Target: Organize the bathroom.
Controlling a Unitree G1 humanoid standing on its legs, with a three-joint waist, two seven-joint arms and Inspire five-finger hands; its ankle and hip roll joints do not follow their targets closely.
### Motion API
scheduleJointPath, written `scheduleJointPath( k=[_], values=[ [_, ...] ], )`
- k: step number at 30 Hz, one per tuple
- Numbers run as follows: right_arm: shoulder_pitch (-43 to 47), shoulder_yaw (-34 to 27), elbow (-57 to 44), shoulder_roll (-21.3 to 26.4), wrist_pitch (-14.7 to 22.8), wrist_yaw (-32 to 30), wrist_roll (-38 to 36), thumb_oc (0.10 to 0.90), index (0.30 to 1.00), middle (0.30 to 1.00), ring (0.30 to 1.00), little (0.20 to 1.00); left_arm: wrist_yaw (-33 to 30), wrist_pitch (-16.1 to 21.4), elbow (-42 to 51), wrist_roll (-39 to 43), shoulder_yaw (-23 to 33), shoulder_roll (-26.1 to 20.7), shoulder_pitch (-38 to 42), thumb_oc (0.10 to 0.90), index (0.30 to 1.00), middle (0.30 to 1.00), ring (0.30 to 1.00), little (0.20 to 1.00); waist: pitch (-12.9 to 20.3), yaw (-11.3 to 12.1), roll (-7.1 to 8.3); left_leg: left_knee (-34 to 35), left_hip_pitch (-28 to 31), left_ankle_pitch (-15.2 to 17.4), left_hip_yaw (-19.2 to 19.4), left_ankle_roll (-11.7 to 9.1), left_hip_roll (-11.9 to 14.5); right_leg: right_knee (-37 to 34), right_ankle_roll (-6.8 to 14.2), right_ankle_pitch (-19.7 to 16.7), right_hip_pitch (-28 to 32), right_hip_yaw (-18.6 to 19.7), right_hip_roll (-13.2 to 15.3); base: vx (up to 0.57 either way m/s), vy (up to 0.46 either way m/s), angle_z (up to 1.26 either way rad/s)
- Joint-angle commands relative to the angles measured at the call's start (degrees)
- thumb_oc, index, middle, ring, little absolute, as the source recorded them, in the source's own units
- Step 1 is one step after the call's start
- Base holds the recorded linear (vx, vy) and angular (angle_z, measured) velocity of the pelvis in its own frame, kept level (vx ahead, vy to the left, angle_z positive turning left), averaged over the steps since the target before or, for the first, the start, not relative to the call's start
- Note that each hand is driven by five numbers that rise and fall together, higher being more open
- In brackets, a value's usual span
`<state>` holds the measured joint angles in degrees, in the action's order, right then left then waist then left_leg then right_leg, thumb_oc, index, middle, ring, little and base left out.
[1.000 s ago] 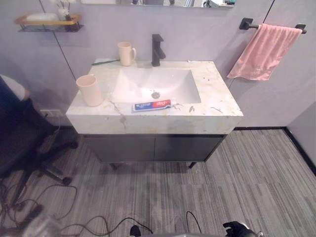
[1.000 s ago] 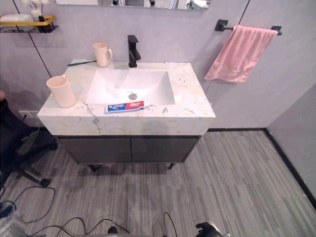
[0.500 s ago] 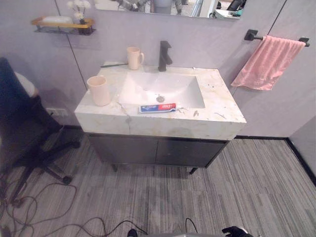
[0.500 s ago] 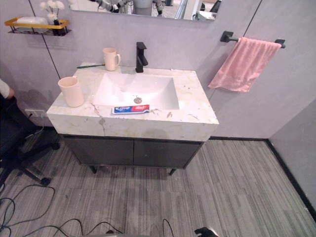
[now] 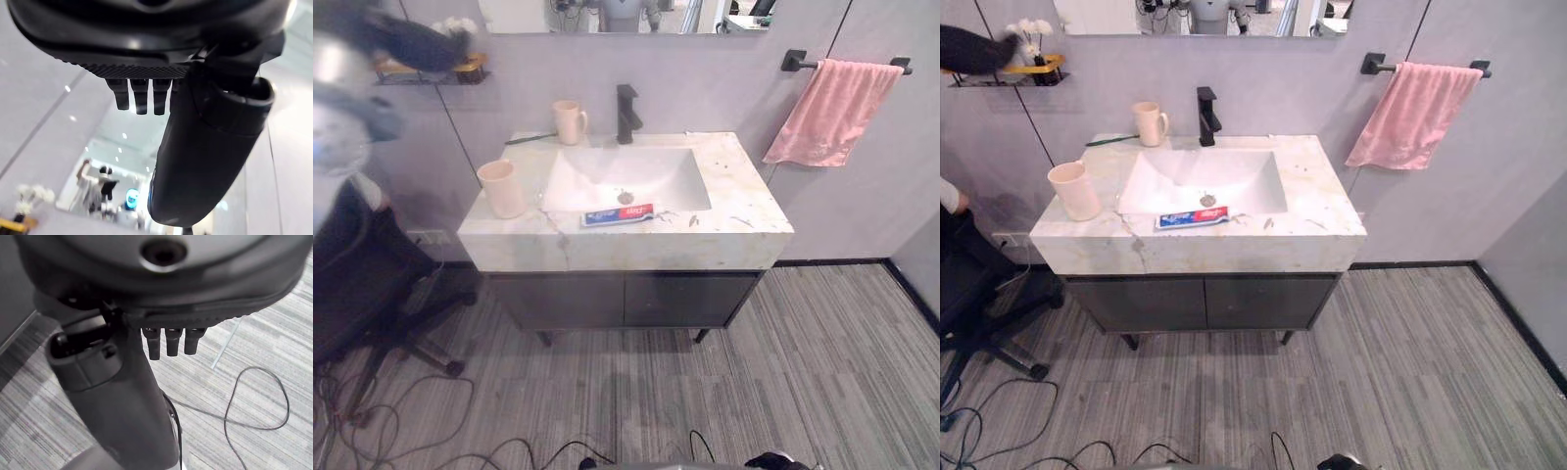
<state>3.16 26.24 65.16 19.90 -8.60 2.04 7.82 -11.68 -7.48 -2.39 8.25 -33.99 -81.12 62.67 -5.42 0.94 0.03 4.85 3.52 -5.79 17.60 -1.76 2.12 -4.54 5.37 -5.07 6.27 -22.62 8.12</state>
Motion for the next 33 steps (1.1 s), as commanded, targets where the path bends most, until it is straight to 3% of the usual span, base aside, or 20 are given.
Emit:
scheduleJointPath(
  k=[1, 4, 10, 15, 24, 33],
  values=[
    [0.75, 0.15, 1.22, 4.73, -0.82, 0.24, -0.77, 0.8, 0.9, 0.9, 0.9, 0.9, 4.35, 2.96, -8.58, -2.37, 5.0, -3.5, 7.15, 0.8, 0.9, 0.9, 0.9, 0.9, 1.81, -0.09, -2.86, 0.15, 1.49, 4.36, -3.73, 1.59, -0.71, 2.32, 1.25, 1.94, -2.59, 5.67, -3.52, -0.05, -0.005, -0.18],
    [0.57, 0.1, 1.81, 4.47, -1.1, 0.75, 0.09, 0.8, 0.9, 0.9, 0.9, 0.9, 10.12, 7.0, -16.52, -0.94, -6.8, -2.98, 16.2, 0.8, 0.9, 0.9, 0.9, 0.9, 1.55, -0.74, -3.48, 0.15, 0.94, 3.89, -3.28, 1.41, -0.8, 2.02, 1.32, 1.59, -3.12, 6.39, -3.76, -0.07, 0.008, -0.13],
    [-0.36, 0.75, 1.85, 4.71, -2.07, 1.32, 0.43, 0.8, 0.9, 0.9, 0.9, 0.9, 18.63, 10.58, -25.57, -0.86, -18.55, -0.62, 23.84, 0.8, 0.9, 0.9, 0.9, 0.9, 0.68, -2.52, -4.41, 0.15, -0.19, 3.23, -2.15, 1.19, -0.83, 1.69, 1.43, 1.25, -4.24, 7.43, -3.94, -0.06, 0.011, -0.04],
    [0.44, 1.33, 1.79, 5.48, -1.53, 0.93, -0.16, 0.8, 0.9, 0.9, 0.9, 0.9, 25.75, 9.51, -30.04, -0.25, -20.09, 2.74, 23.16, 0.8, 0.9, 0.9, 0.9, 0.9, -1.26, -3.69, -4.75, 0.15, -1.97, 2.36, -1.52, 0.91, -0.75, 1.76, 1.32, 0.92, -6.04, 8.1, -3.98, -0.11, 0.002, -0.02],
    [1.59, 2.14, 2.57, 5.73, -1.5, -0.01, -1.18, 0.8, 0.9, 0.9, 0.9, 0.9, 26.16, 12.81, -35.7, -5.03, -20.08, 7.9, 19.72, 0.8, 0.9, 0.9, 0.9, 0.9, -3.17, -5.54, -5.0, 0.15, -3.3, 1.61, 0.23, 0.5, -0.53, 1.3, 0.94, 0.7, -7.15, 8.34, -3.91, -0.06, 0.0, -0.04],
    [2.0, 2.46, 3.34, 5.27, -1.71, -0.7, -0.86, 0.8, 0.9, 0.9, 0.9, 0.9, 29.43, 10.29, -36.67, -6.72, -20.42, 11.29, 18.26, 0.8, 0.9, 0.9, 0.9, 0.9, -3.34, -6.4, -5.22, 0.15, -2.58, 2.47, 0.78, -0.1, -0.64, 1.01, 1.25, 1.58, -6.33, 8.29, -3.46, 0.02, 0.015, -0.02]
  ],
)
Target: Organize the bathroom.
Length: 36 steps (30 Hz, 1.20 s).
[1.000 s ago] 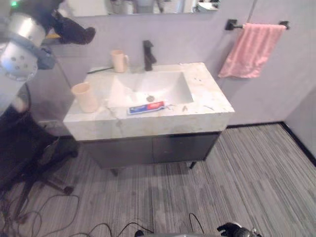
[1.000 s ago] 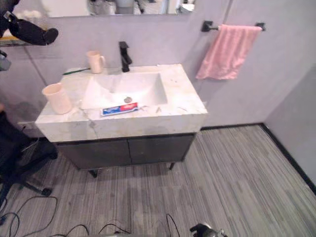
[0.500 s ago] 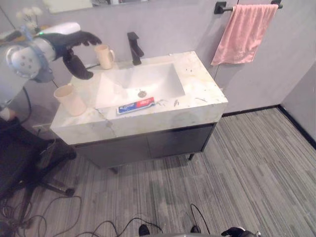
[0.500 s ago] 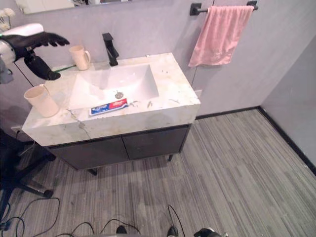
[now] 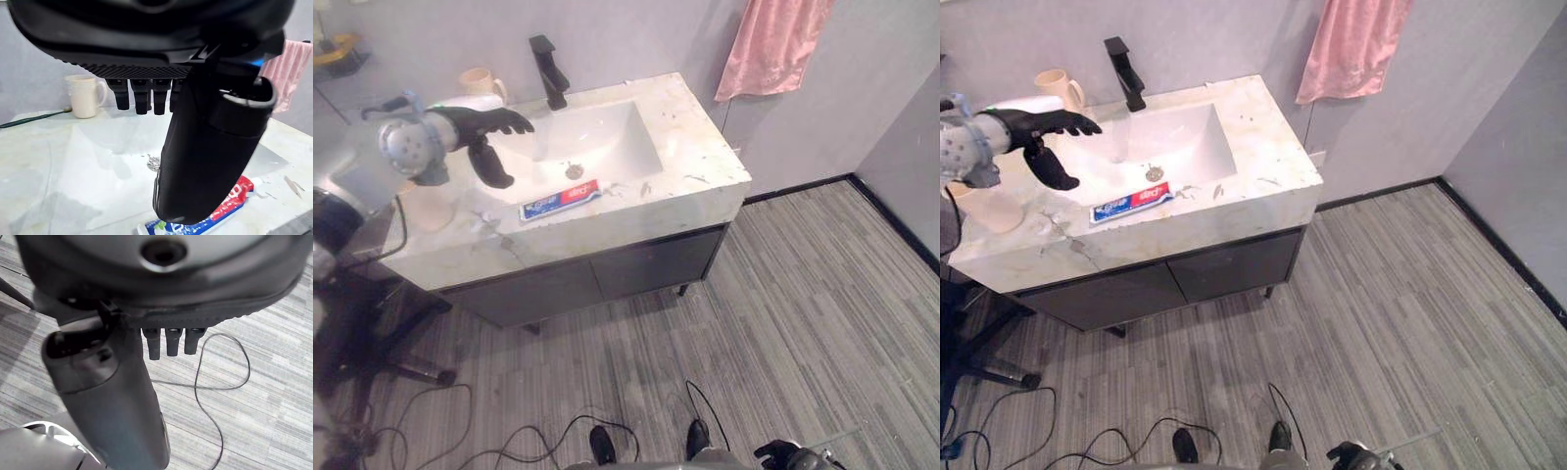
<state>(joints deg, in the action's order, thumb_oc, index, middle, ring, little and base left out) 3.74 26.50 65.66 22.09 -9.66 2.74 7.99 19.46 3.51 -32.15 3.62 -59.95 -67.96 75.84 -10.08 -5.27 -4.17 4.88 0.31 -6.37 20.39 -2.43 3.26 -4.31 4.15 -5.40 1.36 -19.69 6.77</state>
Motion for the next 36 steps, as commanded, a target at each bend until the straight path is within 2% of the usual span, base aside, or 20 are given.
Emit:
scheduleJointPath(
  k=[1, 7, 20, 25, 36],
  values=[
    [1.48, 2.23, 2.9, 3.05, -0.77, -1.38, -0.94, 0.8, 0.9, 0.9, 0.9, 0.9, -1.36, -0.75, -7.28, -2.3, 5.66, -1.56, 4.68, 0.8, 0.9, 0.9, 0.9, 0.9, 1.4, -0.22, -1.01, 0.12, 0.73, 3.08, -1.88, 0.58, -1.77, 0.79, 2.45, 1.98, -1.32, 5.27, -2.07, 0.0, 0.0, 0.0],
    [2.38, 2.69, 3.2, 2.89, -1.2, -1.48, -1.0, 0.8, 0.9, 0.9, 0.9, 0.9, 0.01, 0.51, -12.14, -4.2, 7.64, 1.19, 1.33, 0.8, 0.9, 0.9, 0.9, 0.9, 1.62, -0.27, -0.8, 0.12, 0.91, 2.99, -1.32, 0.48, -1.6, 0.94, 2.24, 2.24, -1.21, 4.95, -1.88, 0.01, 0.0, -0.01],
    [3.29, 3.43, 4.18, 1.68, -3.26, -1.87, -0.91, 0.8, 0.9, 0.9, 0.9, 0.9, -2.17, 1.51, -18.37, -6.83, 13.17, 6.8, -6.4, 0.8, 0.9, 0.9, 0.9, 0.9, 2.14, -0.12, 0.0, 0.12, 1.54, 3.34, -0.48, 0.44, -1.34, 0.7, 1.94, 2.61, -0.51, 3.97, -1.77, 0.0, 0.0, 0.0],
    [3.24, 3.48, 4.23, 1.33, -3.6, -1.99, -0.65, 0.8, 0.9, 0.9, 0.9, 0.9, -3.91, 1.95, -19.11, -8.64, 14.95, 8.59, -8.87, 0.8, 0.9, 0.9, 0.9, 0.9, 2.58, -0.17, 0.33, 0.12, 1.72, 3.44, -0.26, 0.46, -1.22, 0.83, 1.84, 2.85, -0.41, 3.82, -1.85, 0.0, 0.0, 0.0],
    [3.13, 3.93, 4.27, 0.9, -3.71, -1.74, -0.48, 0.8, 0.9, 0.9, 0.9, 0.9, -6.4, 1.67, -17.52, -9.38, 14.98, 10.58, -9.29, 0.8, 0.9, 0.9, 0.9, 0.9, 2.73, -0.42, 0.61, 0.12, 1.82, 3.78, 0.11, 0.66, -1.17, 0.94, 1.69, 3.12, -0.39, 3.73, -1.85, 0.0, 0.0, 0.0]
  ],
)
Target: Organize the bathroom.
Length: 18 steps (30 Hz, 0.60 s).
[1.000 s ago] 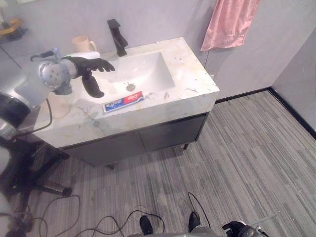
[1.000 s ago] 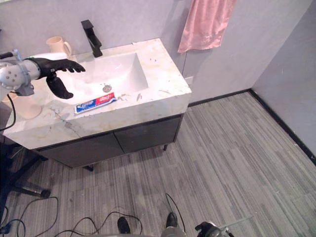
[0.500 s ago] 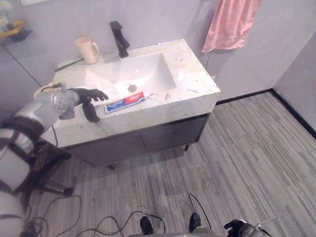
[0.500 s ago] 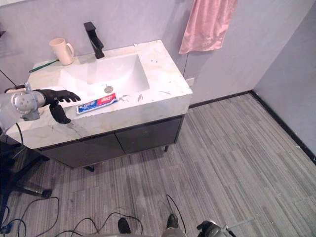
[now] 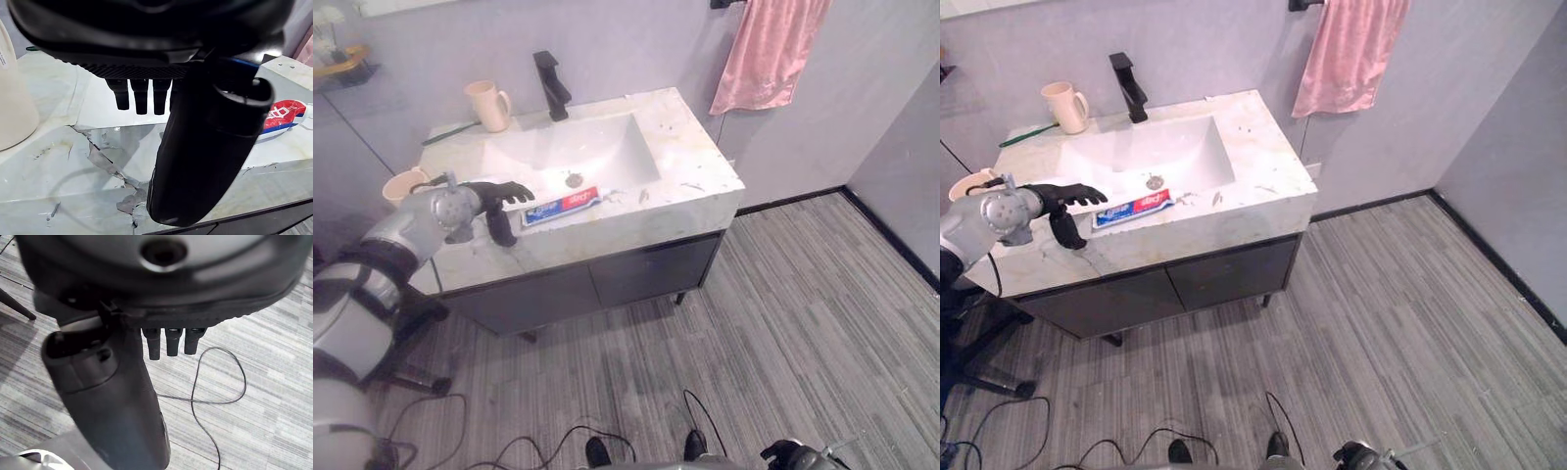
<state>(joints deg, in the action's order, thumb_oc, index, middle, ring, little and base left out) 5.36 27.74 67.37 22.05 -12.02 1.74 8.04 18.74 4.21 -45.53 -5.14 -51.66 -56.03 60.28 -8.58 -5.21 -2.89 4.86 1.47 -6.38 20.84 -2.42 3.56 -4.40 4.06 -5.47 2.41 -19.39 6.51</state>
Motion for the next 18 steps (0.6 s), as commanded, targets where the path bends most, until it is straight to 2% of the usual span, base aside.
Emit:
scheduleJointPath(
  k=[1, 7, 14, 18],
  values=[
    [1.44, 2.77, 2.44, 0.89, -1.4, -0.81, -0.64, 0.8, 0.9, 0.9, 0.9, 0.9, -5.72, 0.63, -3.52, -0.63, 6.65, -1.35, 6.19, 0.8, 0.9, 0.9, 0.9, 0.9, 1.23, -0.47, -0.63, 0.14, 0.66, 3.79, -0.3, 0.67, -1.45, 1.1, 1.78, 3.22, -1.46, 3.42, -1.58, 0.0, 0.0, 0.0],
    [1.3, 2.79, 2.4, 0.79, -1.37, -0.81, -0.3, 0.8, 0.9, 0.9, 0.9, 0.9, -6.08, 0.03, -2.37, -0.29, 6.4, -1.15, 6.42, 0.8, 0.9, 0.9, 0.9, 0.9, 1.3, -0.58, -0.57, 0.14, 0.78, 3.89, -0.15, 0.72, -1.38, 1.21, 1.76, 3.27, -1.48, 3.35, -1.58, 0.0, 0.0, 0.0],
    [1.16, 2.91, 2.59, 0.54, -1.43, -1.17, -0.36, 0.8, 0.9, 0.9, 0.9, 0.9, -6.55, 2.09, -2.32, 0.36, 6.38, -0.45, 5.98, 0.8, 0.9, 0.9, 0.9, 0.9, 1.35, -0.64, -0.27, 0.14, 0.81, 3.91, 0.11, 0.75, -1.28, 1.17, 1.7, 3.34, -1.41, 3.23, -1.66, 0.0, 0.0, 0.0],
    [1.03, 2.83, 2.57, 0.42, -1.56, -1.15, -0.11, 0.8, 0.9, 0.9, 0.9, 0.9, -6.72, 1.87, -0.91, 0.8, 6.44, -0.16, 5.61, 0.8, 0.9, 0.9, 0.9, 0.9, 1.36, -0.61, -0.08, 0.14, 0.79, 3.89, 0.16, 0.71, -1.17, 1.09, 1.66, 3.33, -1.39, 3.2, -1.76, 0.0, 0.0, 0.0]
  ],
)
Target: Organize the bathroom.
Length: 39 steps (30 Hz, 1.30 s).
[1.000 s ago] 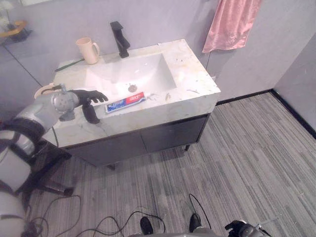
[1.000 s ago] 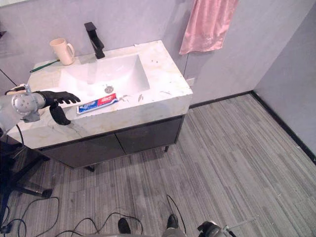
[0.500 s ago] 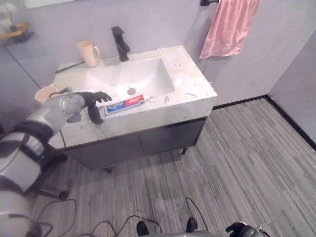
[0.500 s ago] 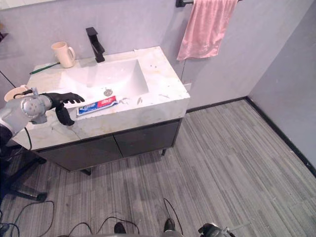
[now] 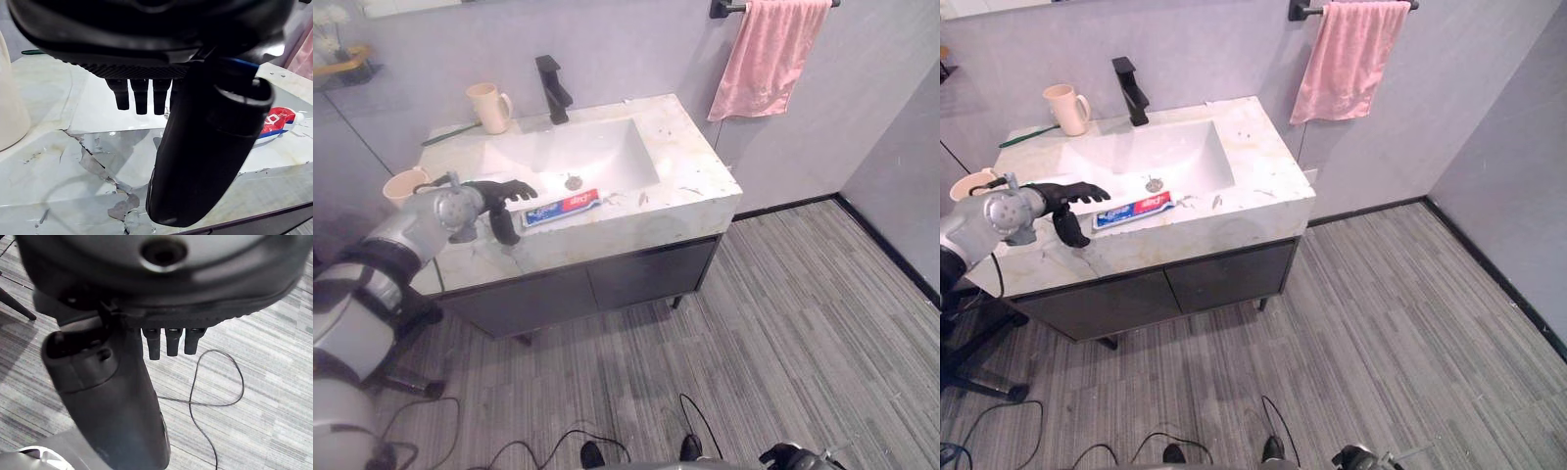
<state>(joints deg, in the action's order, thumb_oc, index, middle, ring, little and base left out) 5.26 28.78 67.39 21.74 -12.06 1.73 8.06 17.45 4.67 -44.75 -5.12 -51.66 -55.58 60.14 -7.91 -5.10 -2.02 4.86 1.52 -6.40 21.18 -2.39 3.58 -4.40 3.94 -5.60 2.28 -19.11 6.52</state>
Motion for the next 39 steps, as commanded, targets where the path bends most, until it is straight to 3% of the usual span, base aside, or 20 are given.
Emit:
scheduleJointPath(
  k=[1, 32, 34, 36, 37, 39],
  values=[
    [1.12, 1.73, 2.55, 0.65, -1.64, -1.13, 0.0, 0.8, 0.9, 0.9, 0.9, 0.9, -5.53, 1.05, -1.07, 0.78, 6.48, -0.5, 5.51, 0.8, 0.9, 0.9, 0.9, 0.9, 0.68, -0.73, -0.93, 0.14, 0.74, 3.9, -0.14, 0.66, -1.11, 1.14, 1.79, 3.47, -1.32, 2.85, -1.74, 0.0, 0.0, 0.0],
    [1.5, 2.2, 2.3, 0.27, -1.74, -1.41, -1.22, 0.8, 0.9, 0.9, 0.9, 0.9, -7.44, -0.14, -0.36, -1.19, 7.5, 1.35, 3.0, 0.8, 0.9, 0.9, 0.9, 0.9, -0.23, -0.61, -0.73, -0.09, -0.16, 3.53, 0.46, 0.52, -0.75, 1.53, 1.5, 3.61, -2.05, 2.11, -1.41, 0.0, 0.0, 0.0],
    [1.49, 2.1, 2.35, 0.31, -1.67, -1.29, -0.98, 0.8, 0.9, 0.9, 0.9, 0.9, -7.57, -0.17, -0.54, -1.23, 7.63, 1.44, 2.9, 0.758, 0.836, 0.836, 0.836, 0.836, -0.43, -0.72, -0.73, -0.14, -0.31, 3.44, 0.59, 0.49, -0.72, 1.63, 1.46, 3.67, -2.18, 2.14, -1.38, 0.0, 0.0, 0.0],
    [1.32, 2.06, 2.35, 0.36, -1.61, -1.22, -0.83, 0.8, 0.9, 0.9, 0.9, 0.9, -7.86, -0.4, -0.35, -1.42, 7.85, 1.55, 2.76, 0.755, 0.832, 0.832, 0.832, 0.832, -0.5, -0.76, -0.7, -0.14, -0.39, 3.4, 0.62, 0.47, -0.73, 1.56, 1.42, 3.61, -2.22, 2.15, -1.41, 0.0, 0.0, 0.0],
    [1.27, 2.02, 2.37, 0.39, -1.58, -1.17, -0.76, 0.8, 0.9, 0.9, 0.9, 0.9, -7.95, -0.31, -0.37, -1.47, 7.89, 1.54, 2.77, 0.8, 0.9, 0.9, 0.9, 0.9, -0.47, -0.77, -0.69, -0.13, -0.39, 3.4, 0.63, 0.46, -0.73, 1.51, 1.43, 3.59, -2.21, 2.14, -1.41, 0.0, 0.0, 0.0],
    [1.24, 2.1, 2.3, 0.5, -1.64, -1.1, -0.84, 0.8, 0.9, 0.9, 0.9, 0.9, -8.16, -0.17, -0.19, -1.2, 7.75, 1.3, 2.95, 0.8, 0.9, 0.9, 0.9, 0.9, -0.48, -0.75, -0.65, -0.11, -0.37, 3.42, 0.6, 0.47, -0.75, 1.42, 1.41, 3.56, -2.15, 2.1, -1.41, 0.0, 0.0, 0.0]
  ],
)
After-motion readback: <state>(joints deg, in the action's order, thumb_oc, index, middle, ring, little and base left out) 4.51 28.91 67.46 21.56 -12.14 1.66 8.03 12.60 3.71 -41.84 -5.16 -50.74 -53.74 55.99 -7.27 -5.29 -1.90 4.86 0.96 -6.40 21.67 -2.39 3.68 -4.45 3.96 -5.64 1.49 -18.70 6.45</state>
